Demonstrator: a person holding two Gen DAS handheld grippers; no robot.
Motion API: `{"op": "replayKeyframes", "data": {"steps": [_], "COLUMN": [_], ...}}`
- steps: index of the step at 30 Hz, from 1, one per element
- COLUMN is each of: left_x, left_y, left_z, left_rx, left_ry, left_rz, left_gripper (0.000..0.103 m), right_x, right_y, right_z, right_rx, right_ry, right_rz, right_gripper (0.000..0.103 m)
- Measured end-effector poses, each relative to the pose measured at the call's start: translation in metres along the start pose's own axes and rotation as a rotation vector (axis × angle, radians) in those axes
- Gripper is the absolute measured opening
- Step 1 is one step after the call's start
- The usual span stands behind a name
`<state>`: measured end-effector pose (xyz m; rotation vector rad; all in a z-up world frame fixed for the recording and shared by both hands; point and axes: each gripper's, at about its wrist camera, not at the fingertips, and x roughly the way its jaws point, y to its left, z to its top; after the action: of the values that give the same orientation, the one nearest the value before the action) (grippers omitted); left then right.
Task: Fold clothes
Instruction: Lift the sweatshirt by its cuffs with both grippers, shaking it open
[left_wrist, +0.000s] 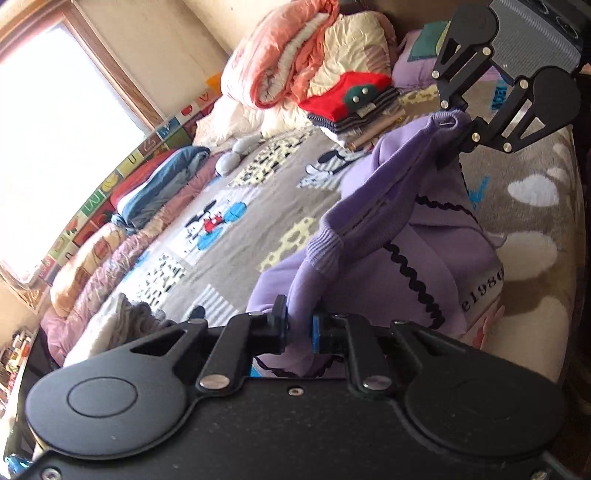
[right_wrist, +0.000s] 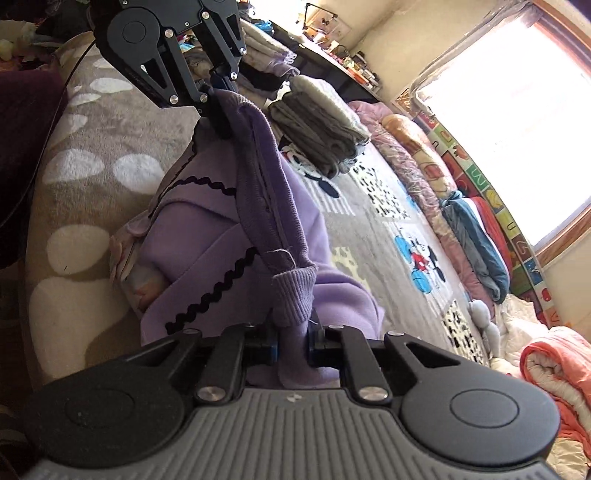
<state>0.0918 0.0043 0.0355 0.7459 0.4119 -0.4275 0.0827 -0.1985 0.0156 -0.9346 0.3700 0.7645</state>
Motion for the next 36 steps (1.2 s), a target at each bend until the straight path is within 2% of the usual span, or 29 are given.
{"op": "replayKeyframes", "data": {"steps": [10, 18, 24, 29, 36], "left_x": [-0.085, -0.140, -0.178, -0.197, -0.186], "left_y": [0.031, 0.055, 0.057, 0.055, 0.068], "left_z": [0.055, 0.081, 0.089, 0.089, 0.085], "left_rx": [0.067, 0.123, 0.192, 0.270, 0.314], "left_ry": [-0.178, -0.244, -0.269, -0.279, -0.250], "left_rz": [0.188, 0.280, 0.318, 0.315, 0.242], "left_gripper": [0.012, 0.011, 0.011, 0.011, 0.011], "right_x": [-0.088, -0.142, -0.178, -0.203, -0.198], "right_y": [-0.054, -0.077, -0.090, -0.100, -0.125], "right_z": [0.047, 0.080, 0.098, 0.107, 0.107], "right_rx": [-0.010, -0.048, -0.043, -0.045, -0.022], "right_ry": [-0.123, -0.195, -0.244, -0.273, -0.270], "right_rz": [-0.164, -0.216, -0.211, -0.182, -0.099], "right_gripper": [0.014, 0.013, 0.013, 0.013, 0.013]}}
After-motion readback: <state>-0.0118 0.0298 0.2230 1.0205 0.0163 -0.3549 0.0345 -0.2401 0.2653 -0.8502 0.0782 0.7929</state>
